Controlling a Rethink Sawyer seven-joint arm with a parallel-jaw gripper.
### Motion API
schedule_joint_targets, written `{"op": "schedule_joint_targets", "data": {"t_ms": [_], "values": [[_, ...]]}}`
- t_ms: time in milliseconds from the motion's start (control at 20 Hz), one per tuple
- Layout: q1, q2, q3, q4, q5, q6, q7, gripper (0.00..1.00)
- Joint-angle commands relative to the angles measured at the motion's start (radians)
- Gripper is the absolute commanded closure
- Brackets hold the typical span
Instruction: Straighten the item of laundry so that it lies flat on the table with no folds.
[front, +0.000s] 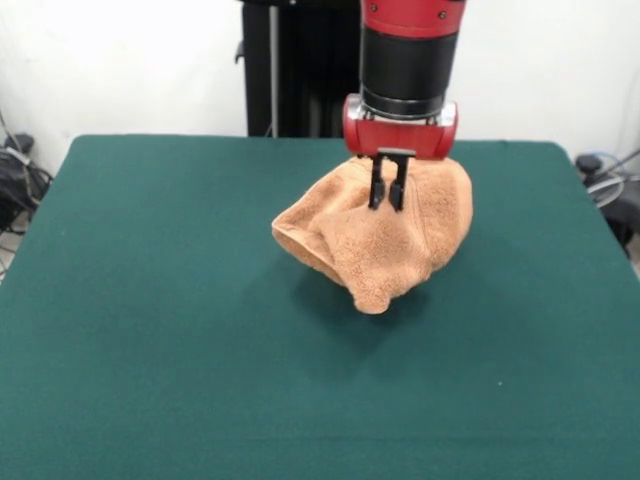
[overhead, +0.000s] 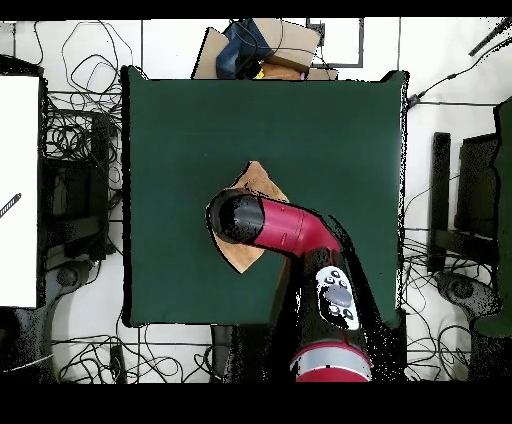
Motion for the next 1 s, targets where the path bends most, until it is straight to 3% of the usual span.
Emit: {"op": "schedule_joint_targets", "data": {"t_ms": [50,450,1000], "values": [[0.013,-0.052,0.043,-0.013,0.046,0.063,0.187,1.00],[0.006,-0.073,0.054,-0.014,0.076,0.099,0.194,1.00],[0.069,-0.104,-0.014,-0.069,0.071,0.184,0.216,1.00]]}}
